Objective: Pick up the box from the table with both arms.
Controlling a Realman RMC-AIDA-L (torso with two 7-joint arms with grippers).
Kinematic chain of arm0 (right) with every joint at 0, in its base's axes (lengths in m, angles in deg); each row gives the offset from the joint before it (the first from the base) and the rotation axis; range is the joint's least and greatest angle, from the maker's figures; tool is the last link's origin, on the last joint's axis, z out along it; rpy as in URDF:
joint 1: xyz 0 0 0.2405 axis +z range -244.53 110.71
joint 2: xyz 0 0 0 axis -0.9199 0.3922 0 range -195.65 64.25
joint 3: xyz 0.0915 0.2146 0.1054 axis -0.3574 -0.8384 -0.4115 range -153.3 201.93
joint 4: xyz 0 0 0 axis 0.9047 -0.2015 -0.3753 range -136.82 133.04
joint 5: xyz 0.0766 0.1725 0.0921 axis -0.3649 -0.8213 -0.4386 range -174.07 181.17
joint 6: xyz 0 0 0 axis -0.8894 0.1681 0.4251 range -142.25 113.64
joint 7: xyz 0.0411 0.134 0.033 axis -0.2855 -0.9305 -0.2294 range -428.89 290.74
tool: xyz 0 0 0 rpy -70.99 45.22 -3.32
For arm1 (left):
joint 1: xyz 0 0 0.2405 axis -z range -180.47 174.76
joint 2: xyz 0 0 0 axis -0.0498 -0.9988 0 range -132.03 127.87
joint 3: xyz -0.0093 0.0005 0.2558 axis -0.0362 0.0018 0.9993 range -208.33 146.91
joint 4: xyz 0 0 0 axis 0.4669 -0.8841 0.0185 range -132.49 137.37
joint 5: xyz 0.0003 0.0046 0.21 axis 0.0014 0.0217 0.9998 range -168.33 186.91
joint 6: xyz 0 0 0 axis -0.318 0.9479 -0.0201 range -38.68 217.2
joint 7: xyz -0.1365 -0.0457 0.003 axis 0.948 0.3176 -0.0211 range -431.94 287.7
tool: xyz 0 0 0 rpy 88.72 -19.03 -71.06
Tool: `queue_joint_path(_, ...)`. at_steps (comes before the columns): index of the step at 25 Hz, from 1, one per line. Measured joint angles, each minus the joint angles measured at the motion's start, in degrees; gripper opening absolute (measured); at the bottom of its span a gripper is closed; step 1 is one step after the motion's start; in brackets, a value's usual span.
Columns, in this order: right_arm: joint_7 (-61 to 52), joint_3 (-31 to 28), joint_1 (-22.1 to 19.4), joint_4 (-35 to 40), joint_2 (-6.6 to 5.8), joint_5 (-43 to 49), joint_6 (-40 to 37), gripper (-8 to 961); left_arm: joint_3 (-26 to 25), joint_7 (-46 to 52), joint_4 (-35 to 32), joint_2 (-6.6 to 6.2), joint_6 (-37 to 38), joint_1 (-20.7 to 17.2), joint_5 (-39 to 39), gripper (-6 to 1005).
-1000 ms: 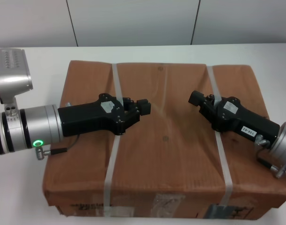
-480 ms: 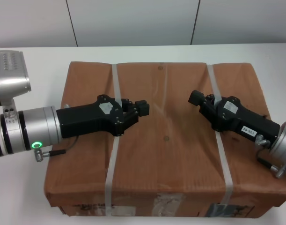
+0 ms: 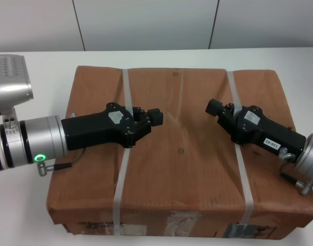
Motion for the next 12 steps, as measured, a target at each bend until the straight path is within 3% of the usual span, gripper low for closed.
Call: queue_joint_path(12,0.24,-0.02,0.00,0.00,0.03,0.00,-0.12,26,-0.15,-0.05,0.00,0.00,0.00,0.00,-0.11,81)
